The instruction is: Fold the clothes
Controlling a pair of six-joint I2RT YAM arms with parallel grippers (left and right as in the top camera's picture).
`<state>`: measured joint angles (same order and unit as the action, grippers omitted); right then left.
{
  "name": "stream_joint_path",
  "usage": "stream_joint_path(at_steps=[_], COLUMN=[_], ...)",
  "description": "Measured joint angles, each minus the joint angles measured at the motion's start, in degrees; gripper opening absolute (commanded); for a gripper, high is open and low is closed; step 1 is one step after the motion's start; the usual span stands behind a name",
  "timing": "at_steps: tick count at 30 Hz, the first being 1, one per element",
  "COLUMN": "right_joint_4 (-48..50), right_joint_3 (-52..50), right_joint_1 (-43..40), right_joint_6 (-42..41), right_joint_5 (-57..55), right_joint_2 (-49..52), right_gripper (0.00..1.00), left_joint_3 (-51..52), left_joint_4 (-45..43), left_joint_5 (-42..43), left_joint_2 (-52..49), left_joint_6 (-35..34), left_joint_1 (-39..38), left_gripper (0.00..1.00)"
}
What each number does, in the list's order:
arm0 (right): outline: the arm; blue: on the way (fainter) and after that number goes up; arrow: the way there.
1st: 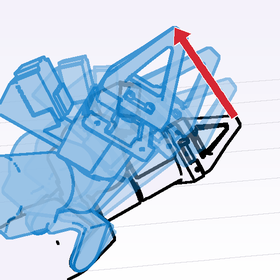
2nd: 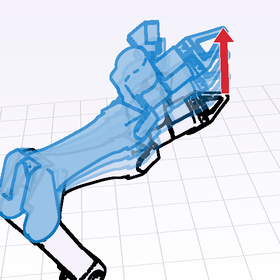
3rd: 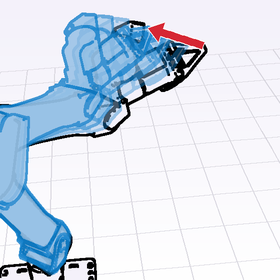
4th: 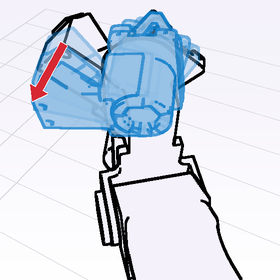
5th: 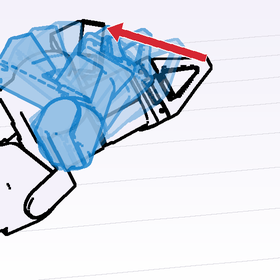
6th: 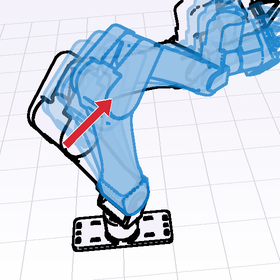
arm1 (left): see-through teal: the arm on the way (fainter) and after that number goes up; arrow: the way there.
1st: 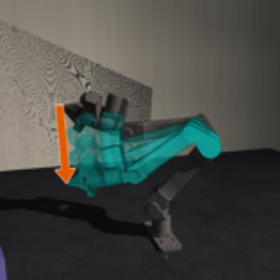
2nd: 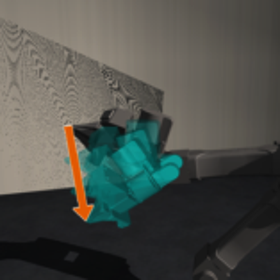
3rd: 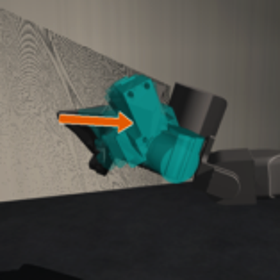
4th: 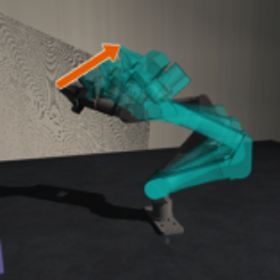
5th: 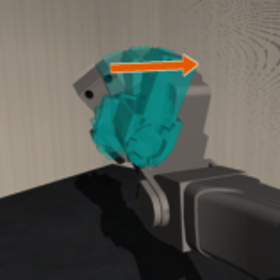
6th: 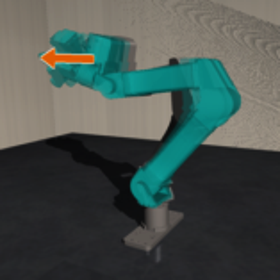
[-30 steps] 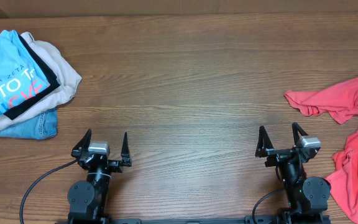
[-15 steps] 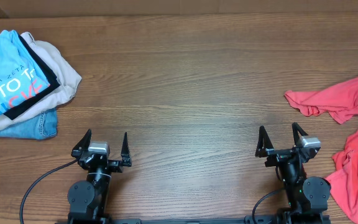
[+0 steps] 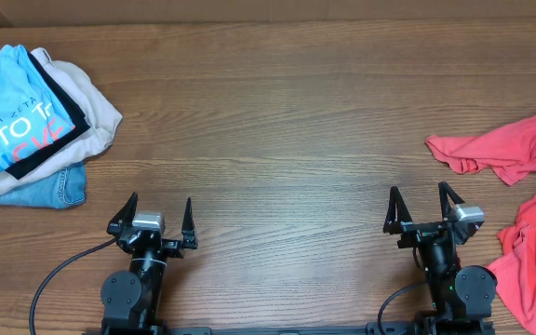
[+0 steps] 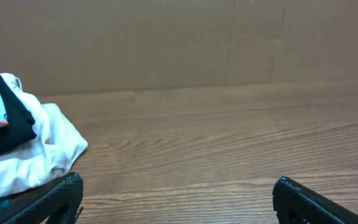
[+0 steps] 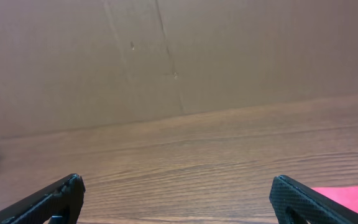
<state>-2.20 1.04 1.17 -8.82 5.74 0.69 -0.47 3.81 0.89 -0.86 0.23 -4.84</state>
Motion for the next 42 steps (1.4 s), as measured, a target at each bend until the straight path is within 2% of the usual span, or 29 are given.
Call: stream_joint_path(at_steps=[7, 13, 20, 27, 31, 36, 42], right_joint_4=[-2.9, -7.1, -14.8, -27.2, -30.8, -28.3, -22.1], right_joint_3=[1.3, 11.6, 27.5, 44.5, 52.3, 56.8, 57.2], right_joint_1=[0.0, 0.0, 0.0, -1.6, -4.5, -7.8, -14.0], right_joint_6=[-1.1, 0.0, 2.0, 2.6, 2.7, 2.6, 2.6], right_joint_5=[-1.2, -5.1, -9.0, -9.4, -7.4, -7.1, -7.1], right_joint_2=[0.7, 7.3, 26.4, 53.2, 67.2, 79.7, 87.9], right_gripper=[1.0, 1.0, 1.0, 1.0, 1.0, 1.0, 1.0], left_joint_3=[-4.8, -15.3, -26.3, -37.9, -42.8, -45.9, -46.0], left_joint_4=[4.7, 8.4, 15.0, 24.4, 27.3, 29.6, 31.1], left_joint_5=[-0.1, -0.7, -0.7, 0.0, 2.6, 4.7, 5.4], left_joint_2=[-0.2, -5.3, -19.3, -35.3, -41.6, -47.6, -50.8], left_joint_6=[0.0, 0.0, -0.1, -2.0, -2.2, -2.2, -2.2], left_joint_1=[0.0, 0.0, 0.0, 0.0, 0.0, 0.0, 0.0], left_gripper=[1.0, 1.0, 1.0, 1.0, 1.0, 1.0, 1.0])
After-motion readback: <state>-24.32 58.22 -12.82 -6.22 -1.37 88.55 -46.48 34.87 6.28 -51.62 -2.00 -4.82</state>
